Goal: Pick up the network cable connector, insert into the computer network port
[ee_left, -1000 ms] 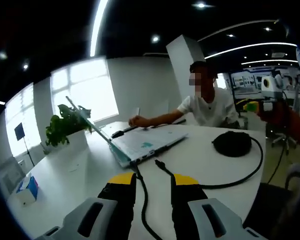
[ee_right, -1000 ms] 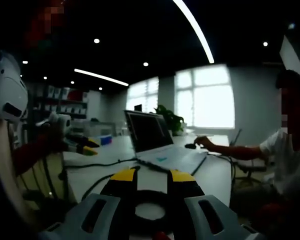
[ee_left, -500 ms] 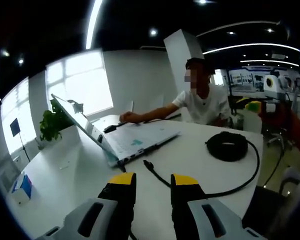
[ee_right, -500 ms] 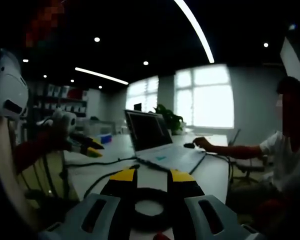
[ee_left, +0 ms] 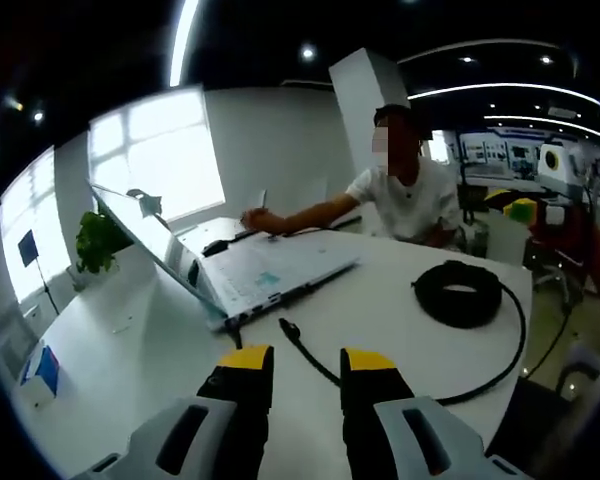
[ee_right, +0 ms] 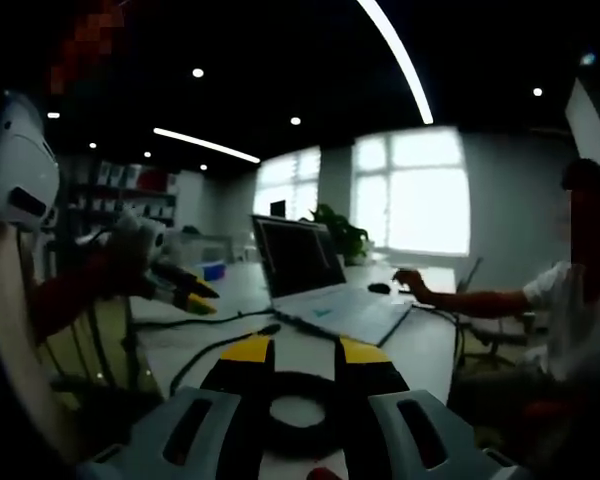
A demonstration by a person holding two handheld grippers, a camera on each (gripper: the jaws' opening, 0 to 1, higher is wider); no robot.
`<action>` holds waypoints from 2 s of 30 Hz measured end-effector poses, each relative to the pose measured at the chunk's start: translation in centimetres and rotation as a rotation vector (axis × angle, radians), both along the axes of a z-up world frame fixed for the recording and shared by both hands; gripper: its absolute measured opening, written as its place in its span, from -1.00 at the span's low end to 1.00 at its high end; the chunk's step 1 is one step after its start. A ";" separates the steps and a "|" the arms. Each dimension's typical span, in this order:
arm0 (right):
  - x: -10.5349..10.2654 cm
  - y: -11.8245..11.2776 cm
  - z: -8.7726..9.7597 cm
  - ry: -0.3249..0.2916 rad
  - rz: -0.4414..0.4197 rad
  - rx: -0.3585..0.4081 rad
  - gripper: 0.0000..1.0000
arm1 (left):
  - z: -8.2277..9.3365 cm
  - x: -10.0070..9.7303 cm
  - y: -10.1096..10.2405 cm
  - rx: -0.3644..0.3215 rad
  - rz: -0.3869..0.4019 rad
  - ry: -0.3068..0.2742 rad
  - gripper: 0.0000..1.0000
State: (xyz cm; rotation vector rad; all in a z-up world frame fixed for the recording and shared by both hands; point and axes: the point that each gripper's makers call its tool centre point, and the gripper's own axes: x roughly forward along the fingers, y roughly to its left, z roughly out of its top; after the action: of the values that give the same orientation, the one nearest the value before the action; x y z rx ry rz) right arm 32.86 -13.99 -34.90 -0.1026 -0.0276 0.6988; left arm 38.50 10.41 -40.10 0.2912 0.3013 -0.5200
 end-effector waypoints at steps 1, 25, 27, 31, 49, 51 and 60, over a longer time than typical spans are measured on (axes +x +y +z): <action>0.0 0.1 0.0 0.002 0.002 -0.002 -0.52 | -0.1 0.2 0.0 0.000 0.004 0.005 -0.46; -0.3 0.5 -0.4 0.017 0.015 -0.028 -0.52 | -2.0 2.8 -1.3 0.005 0.049 0.077 -0.49; -0.4 0.6 -0.3 0.016 0.014 -0.028 -0.52 | -2.0 3.2 -1.3 0.014 0.053 0.077 -0.49; -0.5 0.7 -0.3 0.015 0.014 -0.029 -0.52 | -2.5 3.8 -1.3 0.021 0.066 0.088 -0.49; -0.5 0.7 0.0 0.006 0.007 -0.020 -0.52 | -5.2 4.9 -2.1 0.036 0.097 0.183 -0.55; -0.5 0.7 0.0 0.005 0.007 -0.022 -0.52 | -5.3 4.9 -2.1 0.037 0.100 0.191 -0.55; -0.5 0.6 0.1 0.000 0.009 -0.015 -0.52 | -5.8 5.0 -2.2 0.027 0.114 0.228 -0.64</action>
State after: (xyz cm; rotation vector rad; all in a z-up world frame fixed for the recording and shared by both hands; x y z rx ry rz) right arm 32.38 -13.39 -34.77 -0.1165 -0.0229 0.7078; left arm 43.46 8.25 -45.95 0.2394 0.5437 -0.4375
